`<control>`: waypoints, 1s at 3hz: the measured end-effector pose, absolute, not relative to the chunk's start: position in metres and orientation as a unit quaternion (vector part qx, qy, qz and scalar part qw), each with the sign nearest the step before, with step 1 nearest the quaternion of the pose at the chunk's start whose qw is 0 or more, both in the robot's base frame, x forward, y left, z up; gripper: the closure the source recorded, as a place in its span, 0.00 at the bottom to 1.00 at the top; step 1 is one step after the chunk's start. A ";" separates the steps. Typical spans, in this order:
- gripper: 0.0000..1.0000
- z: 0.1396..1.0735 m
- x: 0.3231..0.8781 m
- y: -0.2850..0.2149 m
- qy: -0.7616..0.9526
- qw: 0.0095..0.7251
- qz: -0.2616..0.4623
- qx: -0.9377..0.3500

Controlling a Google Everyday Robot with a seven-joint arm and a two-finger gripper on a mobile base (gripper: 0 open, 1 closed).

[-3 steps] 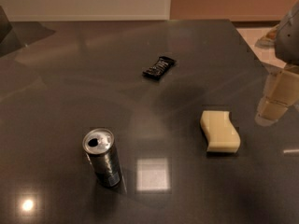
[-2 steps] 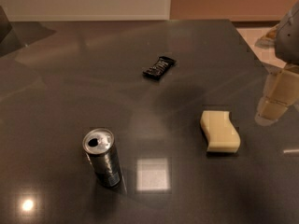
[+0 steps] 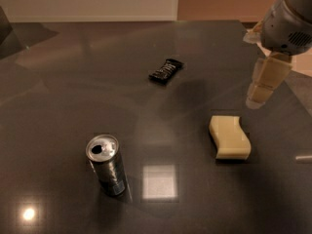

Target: Move rxbar chocolate near sponge

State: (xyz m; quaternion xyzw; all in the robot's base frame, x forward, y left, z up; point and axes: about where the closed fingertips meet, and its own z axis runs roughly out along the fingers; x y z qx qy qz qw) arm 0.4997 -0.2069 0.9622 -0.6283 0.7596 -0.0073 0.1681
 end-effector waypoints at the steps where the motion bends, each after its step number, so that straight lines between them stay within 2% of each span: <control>1: 0.00 0.952 0.541 -0.190 0.741 0.174 0.002 -0.649; 3: 0.00 0.928 0.615 -0.152 0.690 0.173 0.035 -0.702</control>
Offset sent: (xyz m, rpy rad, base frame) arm 0.1328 0.0596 -0.0353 0.0361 0.0192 0.2526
